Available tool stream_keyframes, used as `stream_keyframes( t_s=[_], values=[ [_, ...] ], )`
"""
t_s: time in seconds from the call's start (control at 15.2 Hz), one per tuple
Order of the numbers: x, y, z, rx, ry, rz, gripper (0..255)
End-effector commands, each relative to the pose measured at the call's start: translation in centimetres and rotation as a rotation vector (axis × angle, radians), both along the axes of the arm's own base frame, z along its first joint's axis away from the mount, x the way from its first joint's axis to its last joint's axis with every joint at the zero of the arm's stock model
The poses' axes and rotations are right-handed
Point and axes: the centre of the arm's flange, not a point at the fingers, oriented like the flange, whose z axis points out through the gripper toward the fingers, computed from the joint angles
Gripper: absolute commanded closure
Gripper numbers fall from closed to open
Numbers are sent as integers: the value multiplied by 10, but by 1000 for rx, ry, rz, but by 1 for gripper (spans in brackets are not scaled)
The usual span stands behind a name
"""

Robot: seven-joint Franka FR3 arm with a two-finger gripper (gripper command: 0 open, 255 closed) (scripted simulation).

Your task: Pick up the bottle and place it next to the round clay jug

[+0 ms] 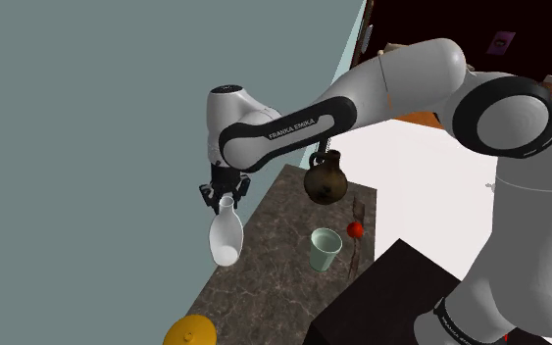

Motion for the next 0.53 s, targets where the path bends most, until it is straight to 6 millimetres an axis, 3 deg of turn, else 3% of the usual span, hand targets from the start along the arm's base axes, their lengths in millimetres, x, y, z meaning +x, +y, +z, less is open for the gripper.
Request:
stream_keyframes(
  t_s=[0.0, 0.46],
  values=[
    [1, 0, 11, 0, 0, 0, 255],
    [1, 0, 48, 0, 0, 0, 255]
  ],
)
